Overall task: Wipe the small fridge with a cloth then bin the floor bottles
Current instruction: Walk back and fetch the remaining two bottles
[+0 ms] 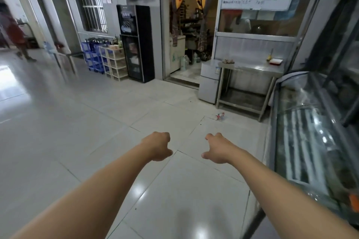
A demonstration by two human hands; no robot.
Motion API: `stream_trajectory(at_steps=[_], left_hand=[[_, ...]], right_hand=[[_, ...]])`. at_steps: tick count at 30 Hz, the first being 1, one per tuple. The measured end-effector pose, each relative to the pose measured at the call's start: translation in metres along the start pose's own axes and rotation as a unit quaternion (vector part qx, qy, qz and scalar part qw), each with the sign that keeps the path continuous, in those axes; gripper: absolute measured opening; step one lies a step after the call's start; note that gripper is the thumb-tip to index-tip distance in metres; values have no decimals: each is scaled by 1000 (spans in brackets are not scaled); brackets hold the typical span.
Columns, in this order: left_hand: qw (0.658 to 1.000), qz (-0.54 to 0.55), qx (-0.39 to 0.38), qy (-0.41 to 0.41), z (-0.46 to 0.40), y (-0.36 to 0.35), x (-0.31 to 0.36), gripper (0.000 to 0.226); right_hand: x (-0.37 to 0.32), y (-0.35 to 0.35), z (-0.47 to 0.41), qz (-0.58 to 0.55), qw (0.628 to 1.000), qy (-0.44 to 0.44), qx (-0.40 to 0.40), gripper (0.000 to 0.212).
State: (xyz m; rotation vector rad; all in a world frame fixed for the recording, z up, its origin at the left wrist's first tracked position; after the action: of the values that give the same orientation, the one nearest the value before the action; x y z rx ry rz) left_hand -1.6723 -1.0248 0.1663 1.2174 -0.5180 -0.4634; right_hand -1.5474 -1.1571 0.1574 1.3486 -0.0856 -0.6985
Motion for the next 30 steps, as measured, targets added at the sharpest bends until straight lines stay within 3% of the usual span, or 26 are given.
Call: stream_trajectory(at_steps=[18,30], left_hand=[[996,-22,-31,-85,-424,89,48,49],[988,-58,-53,-132,-683,103,174,49]], right_hand=[[79,101,-374,-26,996,-82,18,69],[236,173,-601,-52,987,-149,33,71]])
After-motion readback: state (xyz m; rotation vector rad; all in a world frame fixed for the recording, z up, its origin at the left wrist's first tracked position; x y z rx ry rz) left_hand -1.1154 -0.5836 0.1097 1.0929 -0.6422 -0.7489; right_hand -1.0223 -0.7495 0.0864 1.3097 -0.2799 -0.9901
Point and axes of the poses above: each hand's wrist, its own z-axis away from the middle knuckle, its own y-axis out of the back of the hand, x = y × z, the point moved 9 cm from there along -z, towards the middle knuckle, and after that the axes turned 13 degrees about y, right-handed, at the moved point
